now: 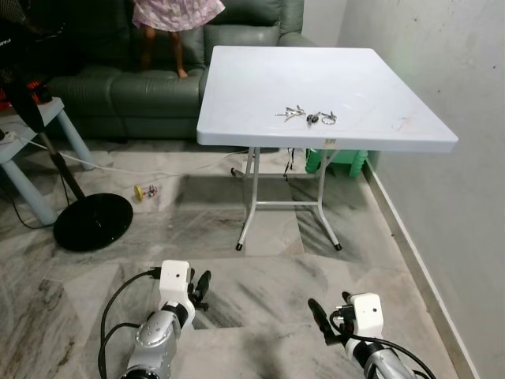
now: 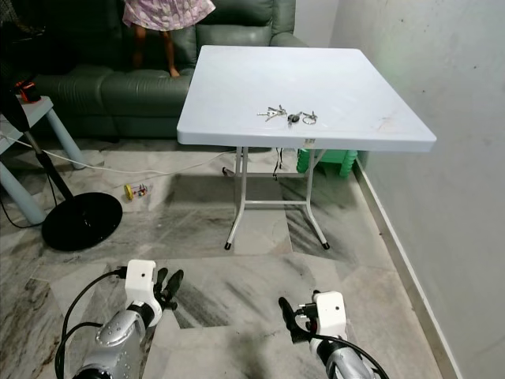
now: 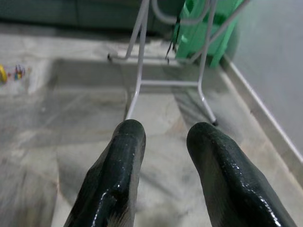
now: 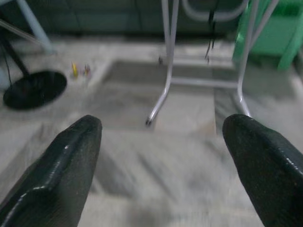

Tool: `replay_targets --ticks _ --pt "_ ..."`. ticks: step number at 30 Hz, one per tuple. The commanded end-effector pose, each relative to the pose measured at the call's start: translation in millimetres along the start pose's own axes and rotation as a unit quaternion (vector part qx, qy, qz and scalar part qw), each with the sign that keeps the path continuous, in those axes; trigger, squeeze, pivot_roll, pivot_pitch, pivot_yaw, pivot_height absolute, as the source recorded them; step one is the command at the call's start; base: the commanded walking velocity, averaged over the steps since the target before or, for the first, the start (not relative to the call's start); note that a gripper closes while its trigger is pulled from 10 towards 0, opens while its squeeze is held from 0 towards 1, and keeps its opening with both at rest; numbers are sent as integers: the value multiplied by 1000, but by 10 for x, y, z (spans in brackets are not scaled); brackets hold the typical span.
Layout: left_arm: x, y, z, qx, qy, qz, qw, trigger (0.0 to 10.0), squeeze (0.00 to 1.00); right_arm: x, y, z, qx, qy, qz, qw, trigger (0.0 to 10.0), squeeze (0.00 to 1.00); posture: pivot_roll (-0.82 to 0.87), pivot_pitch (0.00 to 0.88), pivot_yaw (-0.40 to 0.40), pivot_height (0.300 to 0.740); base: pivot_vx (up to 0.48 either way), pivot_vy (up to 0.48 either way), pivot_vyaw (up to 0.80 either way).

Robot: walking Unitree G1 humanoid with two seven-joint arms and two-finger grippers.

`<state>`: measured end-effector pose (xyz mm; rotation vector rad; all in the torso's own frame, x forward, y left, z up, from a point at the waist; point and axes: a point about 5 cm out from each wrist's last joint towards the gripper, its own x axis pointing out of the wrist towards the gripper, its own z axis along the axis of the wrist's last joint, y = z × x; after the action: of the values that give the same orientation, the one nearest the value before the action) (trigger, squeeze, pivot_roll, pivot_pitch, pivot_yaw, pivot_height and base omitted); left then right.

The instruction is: Hang keys on a hook

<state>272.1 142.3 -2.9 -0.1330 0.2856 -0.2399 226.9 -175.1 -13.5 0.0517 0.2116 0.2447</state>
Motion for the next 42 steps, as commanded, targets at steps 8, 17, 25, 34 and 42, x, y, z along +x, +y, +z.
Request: replay_targets --ticks 8,17,25,34,42 --pt "-68 -89 341 16 -97 -9 995 10000 0 33 216 554 -22 -135 23 990 10000 1000 37 0 -1 736 0 0 0" --pt "-91 -241 798 8 -154 -34 987 10000 0 35 319 982 -14 -190 48 981 10000 1000 56 0 -13 736 0 0 0" --pt "-50 -222 869 -15 -136 -30 990 10000 0 126 277 1039 -21 -161 32 986 10000 0 75 0 -26 736 0 0 0" --pt "-60 -183 876 4 -119 -8 993 10000 0 130 256 1050 -24 -152 29 988 10000 0 77 0 -25 736 0 0 0" --pt "-65 -181 900 9 -125 -16 992 10000 0 148 260 1052 -28 -147 33 988 10000 0 79 0 -28 736 168 0 0"
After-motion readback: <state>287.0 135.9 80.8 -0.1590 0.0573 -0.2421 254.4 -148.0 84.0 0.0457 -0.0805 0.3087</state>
